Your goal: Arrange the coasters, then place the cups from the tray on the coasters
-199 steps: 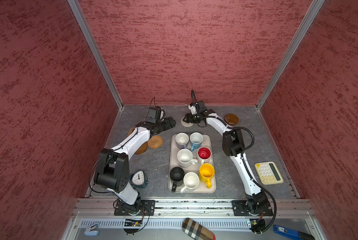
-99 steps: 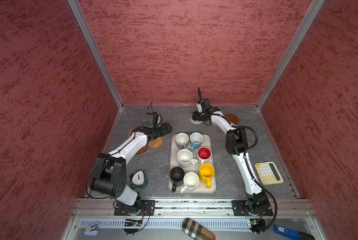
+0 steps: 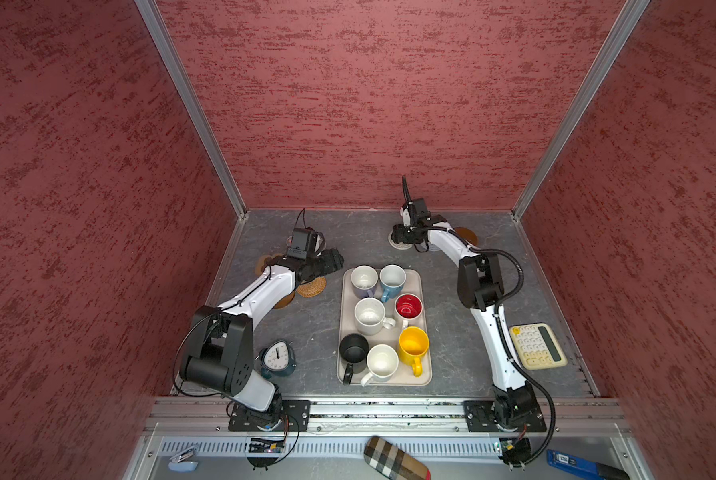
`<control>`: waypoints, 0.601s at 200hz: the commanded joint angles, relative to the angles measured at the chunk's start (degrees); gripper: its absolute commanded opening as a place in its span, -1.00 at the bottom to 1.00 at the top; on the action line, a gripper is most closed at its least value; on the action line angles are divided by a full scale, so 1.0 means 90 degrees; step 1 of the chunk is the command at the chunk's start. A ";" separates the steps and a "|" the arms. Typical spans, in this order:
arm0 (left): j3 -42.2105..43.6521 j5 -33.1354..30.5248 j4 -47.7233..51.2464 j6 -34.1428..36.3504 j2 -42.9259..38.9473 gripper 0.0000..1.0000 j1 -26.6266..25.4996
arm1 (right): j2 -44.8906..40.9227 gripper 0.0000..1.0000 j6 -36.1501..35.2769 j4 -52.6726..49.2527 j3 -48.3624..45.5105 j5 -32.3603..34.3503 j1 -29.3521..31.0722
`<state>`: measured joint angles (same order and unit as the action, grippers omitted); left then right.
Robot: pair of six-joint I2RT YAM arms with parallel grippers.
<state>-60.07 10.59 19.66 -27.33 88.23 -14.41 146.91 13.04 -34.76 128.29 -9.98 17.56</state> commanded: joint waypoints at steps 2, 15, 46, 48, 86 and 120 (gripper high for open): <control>0.0082 -0.0063 -0.0036 0.0088 -0.0092 0.74 0.0005 | -0.0095 0.25 -0.0001 -0.0349 -0.0363 -0.0161 0.0009; 0.0120 -0.0063 -0.0070 0.0078 -0.0083 0.73 0.0010 | -0.0150 0.25 -0.0003 -0.0336 -0.0452 -0.0171 0.0021; 0.0232 -0.0117 -0.0131 0.0021 -0.0077 0.73 0.0007 | -0.0305 0.25 -0.0020 -0.0255 -0.0683 -0.0160 0.0057; 0.0242 -0.0116 -0.0140 0.0010 -0.0084 0.74 0.0007 | -0.0315 0.25 -0.0017 -0.0250 -0.0693 -0.0161 0.0060; 0.0356 -0.0199 -0.0154 -0.0030 -0.0088 0.74 0.0020 | -0.0357 0.25 -0.0018 -0.0298 -0.0691 -0.0161 0.0089; 0.0324 -0.0408 0.0039 -0.0022 -0.0127 0.74 0.0078 | -0.0308 0.30 -0.0057 -0.0400 -0.0392 -0.0093 0.0090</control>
<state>-57.10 9.04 19.29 -27.59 88.18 -14.31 144.22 13.02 -33.47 123.70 -10.35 17.96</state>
